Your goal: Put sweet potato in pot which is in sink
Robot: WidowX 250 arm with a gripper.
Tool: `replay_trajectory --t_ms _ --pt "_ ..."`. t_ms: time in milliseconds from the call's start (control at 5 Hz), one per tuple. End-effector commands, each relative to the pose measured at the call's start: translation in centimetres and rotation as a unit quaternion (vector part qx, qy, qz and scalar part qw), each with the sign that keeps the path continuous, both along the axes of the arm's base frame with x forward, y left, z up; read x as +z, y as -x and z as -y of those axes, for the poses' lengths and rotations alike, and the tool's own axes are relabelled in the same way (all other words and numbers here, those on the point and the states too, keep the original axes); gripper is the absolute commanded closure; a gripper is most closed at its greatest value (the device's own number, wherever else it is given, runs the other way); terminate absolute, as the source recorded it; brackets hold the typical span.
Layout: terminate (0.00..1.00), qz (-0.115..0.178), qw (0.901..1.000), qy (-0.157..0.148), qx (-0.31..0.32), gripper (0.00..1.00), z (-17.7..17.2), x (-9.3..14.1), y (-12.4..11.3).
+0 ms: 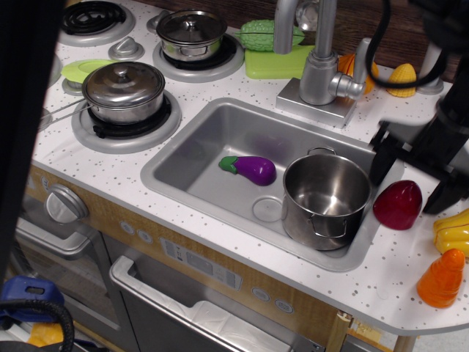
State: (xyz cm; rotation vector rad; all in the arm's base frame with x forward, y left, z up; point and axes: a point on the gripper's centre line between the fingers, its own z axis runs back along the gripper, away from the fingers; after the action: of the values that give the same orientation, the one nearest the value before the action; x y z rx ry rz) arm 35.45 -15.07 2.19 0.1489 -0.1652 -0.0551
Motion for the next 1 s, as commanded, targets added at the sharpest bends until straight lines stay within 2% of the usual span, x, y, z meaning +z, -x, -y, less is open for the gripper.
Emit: replay_trajectory --t_ms 0,200,400,800 --pt "0.0 0.043 0.9989 0.02 0.0 0.0 0.0 1.4 -0.5" --pt "0.0 0.053 0.9983 0.025 0.003 0.0 -0.2 0.9 -0.5" --pt "0.0 0.051 0.9984 0.023 -0.007 1.0 -0.6 1.2 -0.5" --pt "0.0 0.016 0.9986 -0.002 -0.05 1.0 -3.4 3.8 -0.1"
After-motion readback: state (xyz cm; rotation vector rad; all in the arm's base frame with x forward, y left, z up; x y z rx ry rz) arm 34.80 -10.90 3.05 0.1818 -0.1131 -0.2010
